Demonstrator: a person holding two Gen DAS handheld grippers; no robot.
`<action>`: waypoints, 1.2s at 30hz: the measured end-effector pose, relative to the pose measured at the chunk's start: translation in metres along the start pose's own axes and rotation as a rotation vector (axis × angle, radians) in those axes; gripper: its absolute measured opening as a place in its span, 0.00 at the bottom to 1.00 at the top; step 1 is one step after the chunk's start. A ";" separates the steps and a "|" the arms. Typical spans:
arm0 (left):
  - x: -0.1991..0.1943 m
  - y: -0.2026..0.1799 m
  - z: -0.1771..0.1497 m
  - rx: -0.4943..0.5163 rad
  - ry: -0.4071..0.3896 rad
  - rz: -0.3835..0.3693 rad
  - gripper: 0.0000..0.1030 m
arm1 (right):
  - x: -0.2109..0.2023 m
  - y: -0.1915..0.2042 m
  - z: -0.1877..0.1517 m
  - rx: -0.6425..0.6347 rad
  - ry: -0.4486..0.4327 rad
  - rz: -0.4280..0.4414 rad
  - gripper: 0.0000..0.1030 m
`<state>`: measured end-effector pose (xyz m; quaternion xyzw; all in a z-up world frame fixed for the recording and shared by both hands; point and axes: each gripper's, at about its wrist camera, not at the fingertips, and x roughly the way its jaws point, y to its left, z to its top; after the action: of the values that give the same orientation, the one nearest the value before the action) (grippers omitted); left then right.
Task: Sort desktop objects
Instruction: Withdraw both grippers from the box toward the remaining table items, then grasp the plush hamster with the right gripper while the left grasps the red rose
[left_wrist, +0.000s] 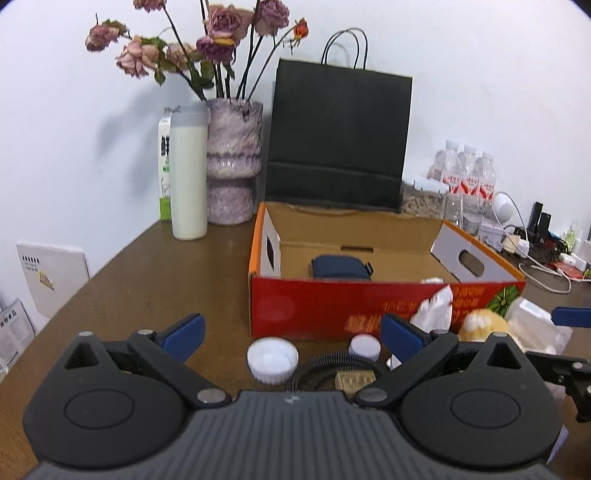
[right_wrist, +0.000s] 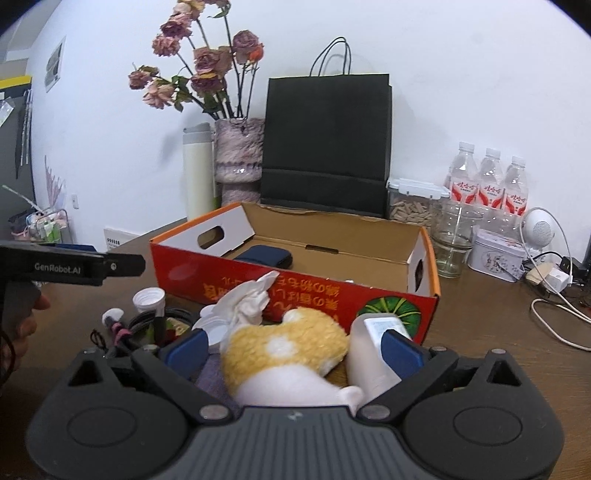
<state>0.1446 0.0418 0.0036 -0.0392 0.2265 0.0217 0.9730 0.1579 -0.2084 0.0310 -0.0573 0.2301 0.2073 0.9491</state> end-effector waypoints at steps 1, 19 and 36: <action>0.001 0.000 -0.002 0.000 0.011 -0.001 1.00 | 0.001 0.001 0.000 -0.005 0.006 0.003 0.91; 0.011 -0.012 -0.018 0.061 0.097 -0.035 1.00 | 0.020 0.007 -0.011 -0.010 0.084 0.021 0.82; -0.010 -0.019 -0.018 0.094 0.065 -0.136 1.00 | 0.031 0.010 -0.017 -0.054 0.134 -0.001 0.63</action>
<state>0.1291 0.0207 -0.0069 -0.0094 0.2558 -0.0562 0.9651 0.1721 -0.1909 0.0018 -0.0967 0.2874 0.2086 0.9298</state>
